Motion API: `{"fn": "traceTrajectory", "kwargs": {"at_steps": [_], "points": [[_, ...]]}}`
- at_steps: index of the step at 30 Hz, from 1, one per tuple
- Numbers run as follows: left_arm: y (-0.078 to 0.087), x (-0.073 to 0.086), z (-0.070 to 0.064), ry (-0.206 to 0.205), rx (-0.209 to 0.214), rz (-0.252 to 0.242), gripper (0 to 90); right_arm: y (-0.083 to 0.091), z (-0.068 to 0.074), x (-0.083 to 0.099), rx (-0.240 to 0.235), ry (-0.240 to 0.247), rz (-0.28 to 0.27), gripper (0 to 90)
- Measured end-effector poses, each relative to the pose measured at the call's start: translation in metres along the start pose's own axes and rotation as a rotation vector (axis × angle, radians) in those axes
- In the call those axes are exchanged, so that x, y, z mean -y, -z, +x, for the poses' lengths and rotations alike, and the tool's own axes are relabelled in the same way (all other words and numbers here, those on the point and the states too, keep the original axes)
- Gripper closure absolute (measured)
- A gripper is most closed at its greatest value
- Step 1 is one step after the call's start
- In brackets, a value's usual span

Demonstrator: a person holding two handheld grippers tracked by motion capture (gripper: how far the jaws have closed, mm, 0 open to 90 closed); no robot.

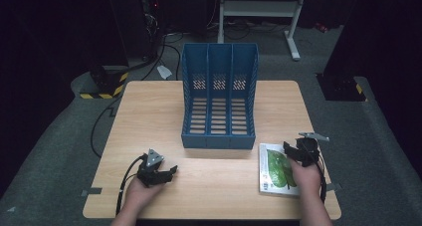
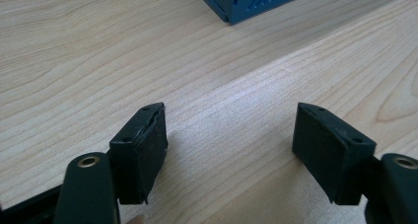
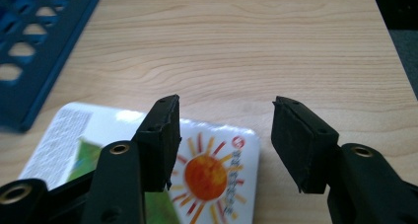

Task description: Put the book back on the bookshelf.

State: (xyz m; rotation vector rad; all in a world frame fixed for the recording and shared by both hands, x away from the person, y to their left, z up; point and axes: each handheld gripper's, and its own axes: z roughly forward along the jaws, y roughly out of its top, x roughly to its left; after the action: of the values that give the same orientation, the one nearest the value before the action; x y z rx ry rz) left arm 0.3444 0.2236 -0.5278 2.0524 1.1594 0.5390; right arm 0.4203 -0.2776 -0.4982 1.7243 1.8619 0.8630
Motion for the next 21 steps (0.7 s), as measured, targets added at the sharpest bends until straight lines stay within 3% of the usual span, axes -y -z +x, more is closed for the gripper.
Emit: {"fn": "traceTrajectory", "kwargs": {"at_steps": [2,3,6,9,17,21], "points": [[0.000,0.000,0.000,0.002,0.001,0.000,29.2,-0.003,-0.002,-0.001,0.001,-0.011,0.002,45.8],[0.000,0.000,0.000,0.003,0.002,0.000,29.2,-0.011,-0.005,0.000,-0.009,-0.029,0.034,45.7],[0.000,0.000,0.000,0.003,0.001,0.000,29.2,-0.013,-0.008,0.001,-0.047,-0.052,0.040,49.5],[0.000,0.000,0.000,0.003,0.001,0.000,29.2,-0.010,-0.004,0.004,-0.049,-0.007,0.038,50.3],[0.000,0.000,0.000,0.003,0.001,0.000,29.3,0.001,0.006,0.018,-0.092,0.032,0.027,50.4],[0.000,0.000,0.000,0.003,0.000,-0.001,29.2,0.009,0.016,0.027,-0.112,0.073,0.030,50.2]]}}
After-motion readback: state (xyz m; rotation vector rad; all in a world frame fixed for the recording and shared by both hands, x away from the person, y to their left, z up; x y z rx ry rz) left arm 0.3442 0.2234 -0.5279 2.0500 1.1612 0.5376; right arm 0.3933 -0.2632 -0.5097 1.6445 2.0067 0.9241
